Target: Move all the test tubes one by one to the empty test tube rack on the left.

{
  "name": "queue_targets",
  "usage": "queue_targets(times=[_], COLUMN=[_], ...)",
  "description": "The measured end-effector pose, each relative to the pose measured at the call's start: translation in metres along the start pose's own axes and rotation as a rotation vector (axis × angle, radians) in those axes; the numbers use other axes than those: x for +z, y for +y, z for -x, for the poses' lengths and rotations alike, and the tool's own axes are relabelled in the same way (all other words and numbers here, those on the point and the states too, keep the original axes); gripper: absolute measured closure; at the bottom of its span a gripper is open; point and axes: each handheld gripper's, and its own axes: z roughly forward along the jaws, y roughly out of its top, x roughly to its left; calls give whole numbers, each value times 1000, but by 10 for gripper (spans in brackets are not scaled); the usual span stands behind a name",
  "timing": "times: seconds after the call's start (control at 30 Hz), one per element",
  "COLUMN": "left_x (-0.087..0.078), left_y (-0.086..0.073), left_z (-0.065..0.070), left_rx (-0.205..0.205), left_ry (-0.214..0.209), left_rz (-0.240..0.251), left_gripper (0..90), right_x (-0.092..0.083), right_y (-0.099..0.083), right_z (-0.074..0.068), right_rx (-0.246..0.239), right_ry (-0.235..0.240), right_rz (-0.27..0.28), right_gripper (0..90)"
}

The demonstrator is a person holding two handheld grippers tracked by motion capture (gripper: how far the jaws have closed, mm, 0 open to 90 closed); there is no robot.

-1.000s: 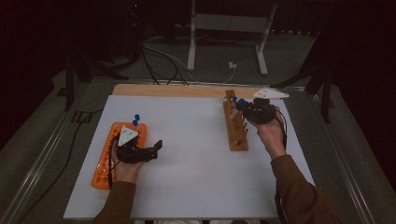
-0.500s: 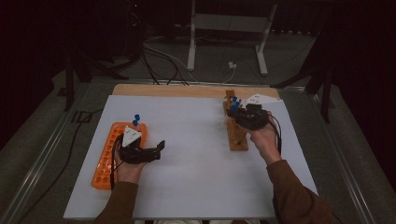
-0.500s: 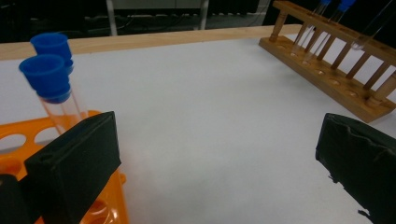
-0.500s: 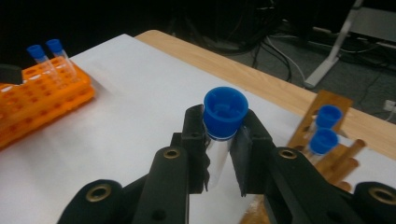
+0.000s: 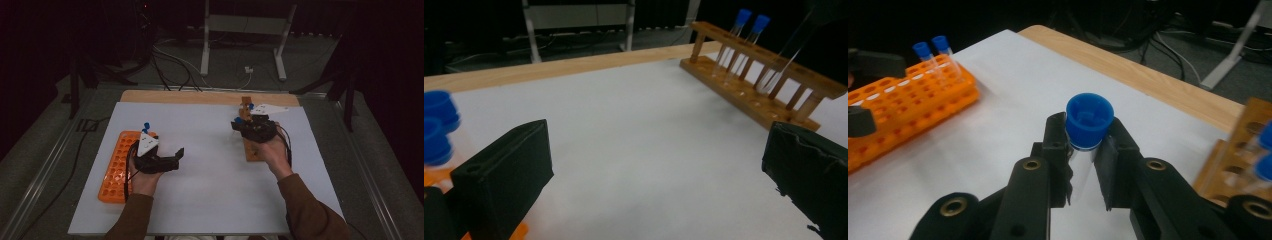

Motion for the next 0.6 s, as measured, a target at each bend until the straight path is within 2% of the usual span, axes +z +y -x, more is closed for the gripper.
queue_targets(times=[0.33, 0.5, 0.6], left_x=[5, 5, 6], left_y=[6, 6, 6], left_z=[14, 19, 22], left_rx=[42, 63, 74], left_ry=[-15, -5, -5], left_rz=[22, 29, 31], left_gripper=[39, 66, 79], right_x=[18, 28, 34], right_y=[3, 6, 8], right_z=[-28, -41, -51], right_rx=[-40, -22, -36], right_ry=[54, 88, 107], right_rz=[-29, -23, -30], right_gripper=[764, 764, 764])
